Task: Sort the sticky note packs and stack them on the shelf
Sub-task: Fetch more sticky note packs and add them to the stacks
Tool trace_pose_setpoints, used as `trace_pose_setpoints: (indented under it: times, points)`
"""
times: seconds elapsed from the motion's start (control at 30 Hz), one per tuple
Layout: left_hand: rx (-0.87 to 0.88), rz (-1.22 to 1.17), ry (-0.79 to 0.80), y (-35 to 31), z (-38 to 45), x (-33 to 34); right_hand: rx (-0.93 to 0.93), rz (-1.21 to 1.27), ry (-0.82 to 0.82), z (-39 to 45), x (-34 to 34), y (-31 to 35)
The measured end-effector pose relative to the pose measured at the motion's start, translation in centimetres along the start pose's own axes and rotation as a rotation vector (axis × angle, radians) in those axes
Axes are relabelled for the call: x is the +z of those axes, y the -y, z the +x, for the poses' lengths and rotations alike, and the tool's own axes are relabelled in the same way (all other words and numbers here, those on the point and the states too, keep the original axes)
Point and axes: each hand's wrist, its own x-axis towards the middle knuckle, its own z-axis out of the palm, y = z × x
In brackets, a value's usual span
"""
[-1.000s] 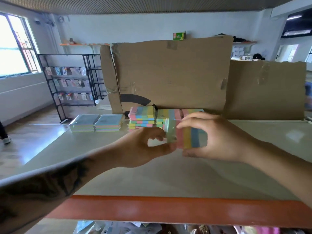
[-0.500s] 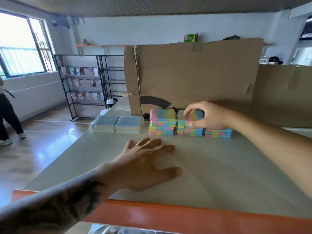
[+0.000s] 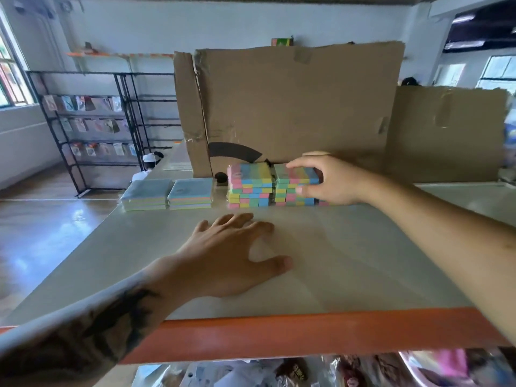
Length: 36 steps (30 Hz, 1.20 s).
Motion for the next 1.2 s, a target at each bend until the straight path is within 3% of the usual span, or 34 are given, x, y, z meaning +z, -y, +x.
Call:
trace_pose_setpoints:
  times: [0.23, 0.7, 1.0, 1.2]
  points:
    - [-0.042, -0.059, -0.097, -6.4, -0.6, -0.6, -0.023, -0.167, -0.080, -10.1, -1.2, -2.2]
    - [0.055, -0.137, -0.166, -34.8, 6.5, 4.2, 0.206, -0.266, -0.118, -36.0, -12.3, -21.3]
    - [0.177, -0.066, -0.136, -46.3, 12.6, 5.6, 0.387, -0.244, -0.158, -44.4, -15.9, -30.1]
    - [0.301, -0.037, -0.100, -53.3, 18.5, 5.8, 0.449, -0.267, -0.273, -46.7, -19.0, -35.5]
